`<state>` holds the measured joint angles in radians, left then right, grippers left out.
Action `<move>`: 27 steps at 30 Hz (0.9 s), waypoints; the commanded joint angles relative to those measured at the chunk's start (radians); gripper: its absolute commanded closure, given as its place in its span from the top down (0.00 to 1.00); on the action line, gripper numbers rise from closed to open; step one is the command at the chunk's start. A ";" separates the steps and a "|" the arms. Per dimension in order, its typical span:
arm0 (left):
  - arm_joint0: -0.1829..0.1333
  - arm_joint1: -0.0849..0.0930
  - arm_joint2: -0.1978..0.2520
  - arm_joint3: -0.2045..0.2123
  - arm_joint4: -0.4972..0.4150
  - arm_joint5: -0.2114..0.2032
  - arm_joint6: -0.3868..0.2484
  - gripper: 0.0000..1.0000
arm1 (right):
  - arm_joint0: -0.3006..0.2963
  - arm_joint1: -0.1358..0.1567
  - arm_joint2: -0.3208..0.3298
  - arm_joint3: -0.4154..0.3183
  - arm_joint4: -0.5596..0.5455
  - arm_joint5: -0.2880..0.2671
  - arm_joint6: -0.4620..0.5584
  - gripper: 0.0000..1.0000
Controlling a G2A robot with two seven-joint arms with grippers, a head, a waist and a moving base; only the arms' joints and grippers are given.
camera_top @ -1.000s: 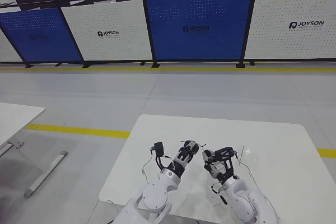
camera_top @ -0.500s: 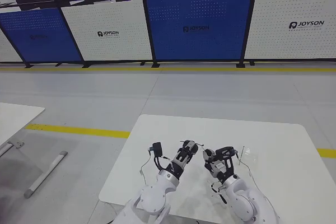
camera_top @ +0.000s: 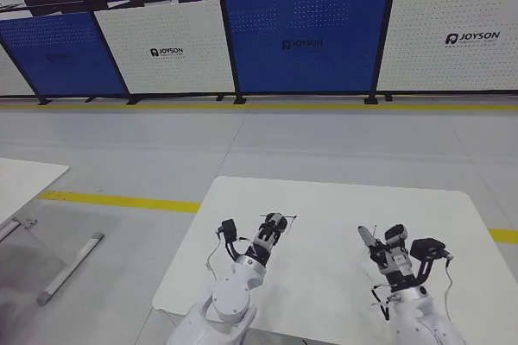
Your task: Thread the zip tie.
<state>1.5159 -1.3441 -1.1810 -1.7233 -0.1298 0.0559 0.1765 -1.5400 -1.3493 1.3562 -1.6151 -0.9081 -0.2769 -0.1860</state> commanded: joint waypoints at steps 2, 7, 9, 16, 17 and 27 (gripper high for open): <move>0.003 -0.001 -0.004 0.004 -0.009 -0.004 0.011 0.00 | -0.028 0.004 0.055 -0.022 0.045 0.016 -0.029 1.00; 0.018 -0.002 0.004 -0.014 -0.037 -0.018 -0.026 0.00 | -0.031 0.004 0.062 -0.024 0.053 0.020 -0.031 1.00; 0.018 -0.002 0.004 -0.014 -0.037 -0.018 -0.026 0.00 | -0.031 0.004 0.062 -0.024 0.053 0.020 -0.031 1.00; 0.012 -0.002 0.001 -0.005 -0.027 -0.019 -0.009 0.00 | -0.031 0.004 0.062 -0.024 0.053 0.020 -0.031 1.00; 0.006 -0.003 0.002 0.005 -0.008 -0.020 0.016 0.00 | -0.031 0.004 0.062 -0.024 0.053 0.020 -0.031 1.00; -0.054 -0.031 0.066 0.125 -0.018 -0.041 0.173 0.00 | -0.031 0.004 0.062 -0.024 0.053 0.020 -0.031 1.00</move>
<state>1.4607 -1.3740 -1.1162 -1.5999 -0.1225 0.0192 0.3489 -1.5710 -1.3450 1.4185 -1.6391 -0.8555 -0.2574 -0.2168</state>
